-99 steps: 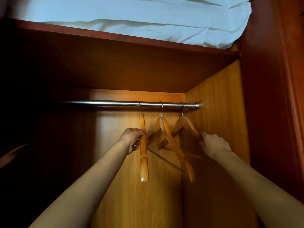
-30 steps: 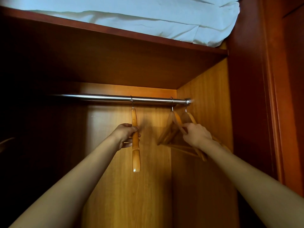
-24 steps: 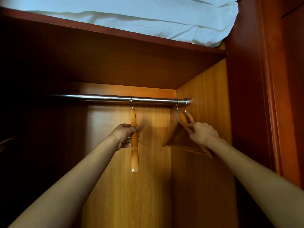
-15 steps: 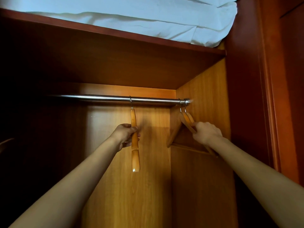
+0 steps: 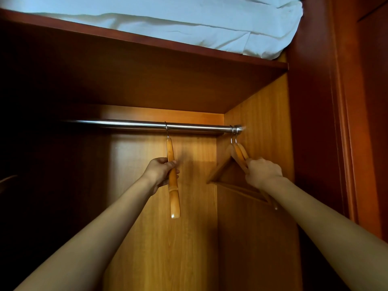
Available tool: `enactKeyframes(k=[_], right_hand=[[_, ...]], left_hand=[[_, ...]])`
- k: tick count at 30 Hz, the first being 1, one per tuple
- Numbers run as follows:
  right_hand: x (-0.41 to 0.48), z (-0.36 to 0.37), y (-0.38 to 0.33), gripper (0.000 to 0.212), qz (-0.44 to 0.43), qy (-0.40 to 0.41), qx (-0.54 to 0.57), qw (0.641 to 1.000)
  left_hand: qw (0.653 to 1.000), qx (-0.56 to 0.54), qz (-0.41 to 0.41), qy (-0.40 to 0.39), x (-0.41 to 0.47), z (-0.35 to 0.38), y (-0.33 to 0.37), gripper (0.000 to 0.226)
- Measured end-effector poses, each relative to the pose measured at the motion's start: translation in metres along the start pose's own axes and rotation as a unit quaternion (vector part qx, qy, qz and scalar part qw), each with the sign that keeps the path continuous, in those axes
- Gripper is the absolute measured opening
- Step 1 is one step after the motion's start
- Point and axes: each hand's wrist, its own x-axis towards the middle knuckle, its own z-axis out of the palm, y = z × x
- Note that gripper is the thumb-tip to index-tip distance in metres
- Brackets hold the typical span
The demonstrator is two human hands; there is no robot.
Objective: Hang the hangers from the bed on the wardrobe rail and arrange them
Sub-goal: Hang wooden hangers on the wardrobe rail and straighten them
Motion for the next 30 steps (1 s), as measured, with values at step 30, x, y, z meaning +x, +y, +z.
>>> enactKeyframes(k=[30], right_hand=[[-0.039,-0.034,-0.078,0.044,-0.115,-0.228,0.32,0.913]], left_hand=[[0.996,-0.049,-0.006,-0.079,0.012,0.075,0.002,0.06]])
